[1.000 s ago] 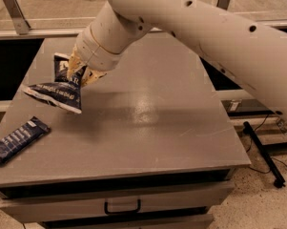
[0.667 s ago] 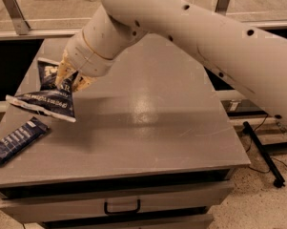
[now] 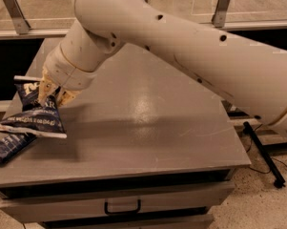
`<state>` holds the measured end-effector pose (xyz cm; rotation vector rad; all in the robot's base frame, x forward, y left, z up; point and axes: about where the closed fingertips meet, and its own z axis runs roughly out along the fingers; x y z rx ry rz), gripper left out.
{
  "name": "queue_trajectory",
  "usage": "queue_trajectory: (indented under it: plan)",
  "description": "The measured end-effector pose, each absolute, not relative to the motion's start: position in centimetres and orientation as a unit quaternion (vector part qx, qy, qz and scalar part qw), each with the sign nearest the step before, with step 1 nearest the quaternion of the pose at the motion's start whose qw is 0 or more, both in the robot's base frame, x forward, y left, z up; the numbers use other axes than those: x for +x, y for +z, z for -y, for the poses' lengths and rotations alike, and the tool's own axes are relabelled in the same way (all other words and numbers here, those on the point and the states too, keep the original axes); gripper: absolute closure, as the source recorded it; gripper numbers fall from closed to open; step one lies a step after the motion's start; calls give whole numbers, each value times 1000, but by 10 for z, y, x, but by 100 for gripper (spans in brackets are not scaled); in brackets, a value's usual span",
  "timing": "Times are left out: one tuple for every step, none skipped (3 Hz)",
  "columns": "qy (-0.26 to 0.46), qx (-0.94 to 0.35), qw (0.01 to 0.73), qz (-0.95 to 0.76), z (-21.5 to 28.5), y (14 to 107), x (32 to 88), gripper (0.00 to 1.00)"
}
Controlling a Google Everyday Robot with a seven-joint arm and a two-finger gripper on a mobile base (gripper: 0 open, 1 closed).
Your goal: Move blue chip bag near rxbar blueberry
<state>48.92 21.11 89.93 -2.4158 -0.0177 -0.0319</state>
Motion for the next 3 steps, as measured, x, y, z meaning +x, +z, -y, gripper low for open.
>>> queue_trajectory:
  plan:
    - [-8,-942,336,8,-223,880,493,36]
    - [-7,-944,331,-3,-227,874,502,12]
    - [-23,-940,339,-36,-208,888,524,0]
